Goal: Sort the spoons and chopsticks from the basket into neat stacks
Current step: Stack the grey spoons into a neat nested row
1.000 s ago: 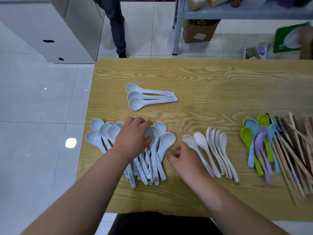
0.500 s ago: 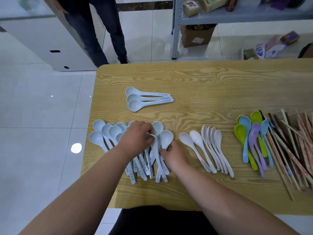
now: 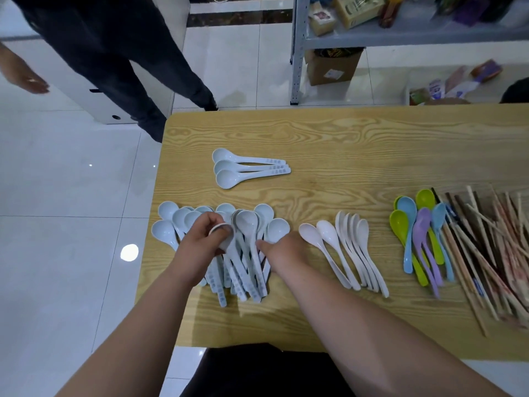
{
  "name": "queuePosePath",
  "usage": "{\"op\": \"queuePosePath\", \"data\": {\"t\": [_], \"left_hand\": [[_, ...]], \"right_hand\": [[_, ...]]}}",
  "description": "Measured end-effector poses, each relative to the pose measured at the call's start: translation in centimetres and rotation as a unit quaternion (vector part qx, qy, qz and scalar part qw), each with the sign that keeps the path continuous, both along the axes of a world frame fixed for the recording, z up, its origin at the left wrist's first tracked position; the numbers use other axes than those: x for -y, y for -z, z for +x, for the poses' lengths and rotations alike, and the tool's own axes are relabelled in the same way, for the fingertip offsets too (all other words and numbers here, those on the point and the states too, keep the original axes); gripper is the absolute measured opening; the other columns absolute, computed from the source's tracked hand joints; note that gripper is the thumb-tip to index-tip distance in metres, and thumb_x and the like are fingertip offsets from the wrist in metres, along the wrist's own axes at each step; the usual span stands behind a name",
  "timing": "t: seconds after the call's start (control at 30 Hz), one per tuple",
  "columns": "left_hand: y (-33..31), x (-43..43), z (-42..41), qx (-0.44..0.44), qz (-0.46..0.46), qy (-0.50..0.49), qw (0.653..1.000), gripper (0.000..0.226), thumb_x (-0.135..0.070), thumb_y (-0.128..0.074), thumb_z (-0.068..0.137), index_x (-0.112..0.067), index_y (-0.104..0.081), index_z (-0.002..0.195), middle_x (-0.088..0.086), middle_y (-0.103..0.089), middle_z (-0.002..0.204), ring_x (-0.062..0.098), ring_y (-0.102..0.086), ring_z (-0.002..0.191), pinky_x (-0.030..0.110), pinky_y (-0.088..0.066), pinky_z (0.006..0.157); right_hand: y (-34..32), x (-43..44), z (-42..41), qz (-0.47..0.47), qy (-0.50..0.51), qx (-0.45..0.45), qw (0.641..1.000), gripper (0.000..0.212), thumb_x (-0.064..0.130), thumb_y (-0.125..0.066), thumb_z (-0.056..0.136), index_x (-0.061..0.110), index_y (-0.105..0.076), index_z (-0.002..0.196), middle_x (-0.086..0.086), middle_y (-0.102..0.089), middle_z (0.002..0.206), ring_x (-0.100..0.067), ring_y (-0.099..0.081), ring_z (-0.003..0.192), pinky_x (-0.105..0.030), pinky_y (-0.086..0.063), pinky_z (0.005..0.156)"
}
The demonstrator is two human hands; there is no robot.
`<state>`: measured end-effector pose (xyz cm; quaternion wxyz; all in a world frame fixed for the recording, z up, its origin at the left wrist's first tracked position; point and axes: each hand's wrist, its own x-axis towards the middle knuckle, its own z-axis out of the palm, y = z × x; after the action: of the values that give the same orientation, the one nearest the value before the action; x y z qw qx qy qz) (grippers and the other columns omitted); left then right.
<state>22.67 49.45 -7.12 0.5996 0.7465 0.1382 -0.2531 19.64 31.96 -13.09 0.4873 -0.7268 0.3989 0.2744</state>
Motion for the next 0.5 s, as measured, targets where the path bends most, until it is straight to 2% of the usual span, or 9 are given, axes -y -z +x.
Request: {"op": "queuePosePath", "data": {"t": [0.07, 0.2, 0.27, 0.37, 0.43, 0.5], "left_hand": [[0.0, 0.0, -0.3, -0.032, -0.059, -0.055, 0.996, 0.004, -0.01, -0.058, 0.097, -0.012, -0.058, 0.093, 0.005, -0.062, 0.082, 0.024, -0.063, 0.076, 0.041, -0.057, 0.073], [0.9, -0.5, -0.4, -0.077, -0.111, -0.125, 0.983, 0.008, -0.009, -0.056, 0.098, -0.01, -0.064, 0.1, 0.011, -0.064, 0.088, 0.031, -0.067, 0.082, 0.054, -0.058, 0.086], [1.1, -0.6, -0.3, -0.099, -0.126, -0.146, 0.976, 0.009, -0.009, -0.056, 0.098, -0.01, -0.064, 0.102, 0.015, -0.061, 0.094, 0.031, -0.066, 0.079, 0.05, -0.059, 0.083], [1.0, -0.3, -0.3, -0.133, -0.151, -0.167, 0.965, 0.014, -0.009, -0.051, 0.099, -0.009, -0.06, 0.11, 0.014, -0.061, 0.099, 0.026, -0.057, 0.07, 0.04, -0.055, 0.068], [1.0, -0.1, -0.5, -0.155, -0.186, -0.181, 0.953, 0.018, -0.013, -0.048, 0.1, -0.007, -0.059, 0.114, 0.016, -0.062, 0.1, 0.024, -0.055, 0.069, 0.039, -0.051, 0.065], [0.8, 0.3, -0.8, -0.174, -0.222, -0.187, 0.941, 0.019, -0.016, -0.047, 0.1, -0.006, -0.057, 0.112, 0.016, -0.059, 0.096, 0.024, -0.051, 0.068, 0.038, -0.046, 0.065]], "right_hand": [[-0.1, -0.5, 0.1, -0.015, -0.004, -0.006, 1.0, 0.051, 0.045, -0.079, 0.081, 0.009, -0.049, 0.1, -0.003, -0.062, 0.08, -0.016, -0.058, 0.06, -0.025, -0.035, 0.045], [0.4, -1.4, 0.5, -0.034, 0.021, -0.01, 0.999, 0.042, 0.029, -0.074, 0.083, 0.01, -0.048, 0.109, -0.001, -0.059, 0.083, -0.012, -0.053, 0.06, -0.023, -0.033, 0.043], [0.5, -1.6, 0.3, -0.042, 0.013, -0.005, 0.999, 0.042, 0.024, -0.07, 0.081, 0.013, -0.048, 0.114, 0.0, -0.058, 0.079, -0.011, -0.052, 0.056, -0.02, -0.032, 0.041], [0.2, -1.1, -0.8, -0.028, 0.034, 0.034, 0.998, 0.029, 0.014, -0.063, 0.079, 0.014, -0.046, 0.103, -0.003, -0.057, 0.076, -0.017, -0.052, 0.056, -0.023, -0.036, 0.046], [-0.4, -0.3, -1.8, -0.017, 0.017, 0.078, 0.997, 0.019, 0.011, -0.059, 0.078, 0.014, -0.041, 0.084, -0.004, -0.047, 0.067, -0.019, -0.044, 0.054, -0.027, -0.034, 0.051], [-1.5, 0.7, -2.8, -0.02, -0.033, 0.105, 0.994, 0.021, 0.012, -0.057, 0.081, 0.016, -0.037, 0.078, -0.002, -0.04, 0.065, -0.017, -0.037, 0.053, -0.028, -0.03, 0.053]]}}
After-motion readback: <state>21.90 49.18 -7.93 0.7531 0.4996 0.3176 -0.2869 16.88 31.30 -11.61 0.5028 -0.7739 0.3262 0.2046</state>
